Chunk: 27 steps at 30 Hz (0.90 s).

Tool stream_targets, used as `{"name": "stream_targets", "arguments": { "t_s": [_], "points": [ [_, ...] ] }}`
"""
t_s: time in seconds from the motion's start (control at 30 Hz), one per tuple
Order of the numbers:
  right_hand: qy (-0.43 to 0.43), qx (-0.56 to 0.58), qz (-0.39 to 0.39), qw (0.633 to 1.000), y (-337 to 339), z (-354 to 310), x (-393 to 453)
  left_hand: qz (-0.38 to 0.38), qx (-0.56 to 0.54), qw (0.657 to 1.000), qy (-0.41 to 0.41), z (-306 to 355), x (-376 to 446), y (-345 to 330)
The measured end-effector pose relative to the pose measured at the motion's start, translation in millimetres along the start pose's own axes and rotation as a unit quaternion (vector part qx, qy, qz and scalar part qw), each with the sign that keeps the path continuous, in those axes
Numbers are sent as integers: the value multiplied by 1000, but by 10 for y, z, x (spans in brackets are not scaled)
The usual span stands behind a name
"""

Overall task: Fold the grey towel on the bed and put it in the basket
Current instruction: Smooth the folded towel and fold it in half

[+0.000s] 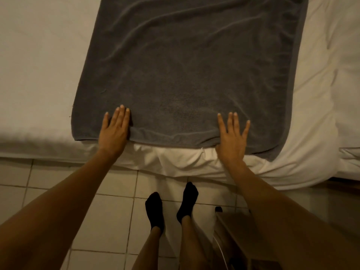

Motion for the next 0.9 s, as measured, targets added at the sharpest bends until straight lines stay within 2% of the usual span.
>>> {"name": "stream_targets", "arguments": {
  "t_s": [0.23,0.33,0.5,0.67,0.9],
  "points": [
    [-60,-3,11,998,-80,636,-47,-4,-13,1000,16,-370,-11,-89],
    [-72,-1,17,997,-129,716,-109,-5,-10,1000,16,-370,-4,-105],
    [-139,7,6,990,-170,825,-158,-20,4,999,36,-417,15,-115],
    [-108,17,23,994,-85,899,-135,-23,15,999,44,-453,75,-59],
    [-126,-32,-74,989,38,859,-371,-22,25,999,-8,-575,-112,57]
  ]
}}
Point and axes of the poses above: each hand's wrist, its own x-axis towards the middle knuckle, its own y-axis out of the back of the hand, z = x × y, the point moved 1 cm from there along x, towards the middle knuckle
